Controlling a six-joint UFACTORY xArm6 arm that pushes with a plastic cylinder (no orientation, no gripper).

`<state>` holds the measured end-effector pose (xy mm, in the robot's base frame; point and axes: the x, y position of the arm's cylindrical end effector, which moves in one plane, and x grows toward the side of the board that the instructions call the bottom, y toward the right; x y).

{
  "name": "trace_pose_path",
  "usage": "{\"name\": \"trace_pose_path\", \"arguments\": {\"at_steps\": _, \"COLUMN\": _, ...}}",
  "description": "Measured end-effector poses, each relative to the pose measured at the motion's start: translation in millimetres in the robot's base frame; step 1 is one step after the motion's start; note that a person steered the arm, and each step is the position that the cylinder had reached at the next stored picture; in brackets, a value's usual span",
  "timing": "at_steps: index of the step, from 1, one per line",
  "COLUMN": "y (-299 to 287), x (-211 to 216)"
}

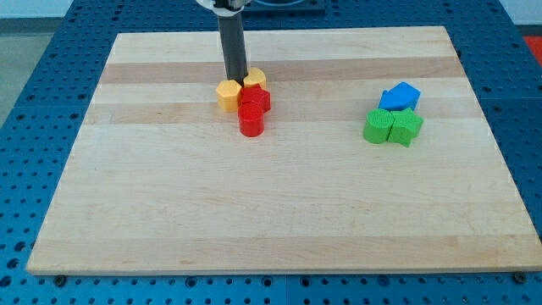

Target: Nudge the green star right a bit

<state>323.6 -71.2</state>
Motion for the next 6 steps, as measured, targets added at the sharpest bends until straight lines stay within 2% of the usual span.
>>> {"name": "trace_pose_path", "arguments": {"at_steps": 3, "y": 0, "x": 28}}
{"name": "trace_pose_path", "arguments": {"at_steps": 5, "y": -2, "x": 28}}
{"name": "trace_pose_path", "arguments": {"at_steps": 6, "y": -4, "x": 7}}
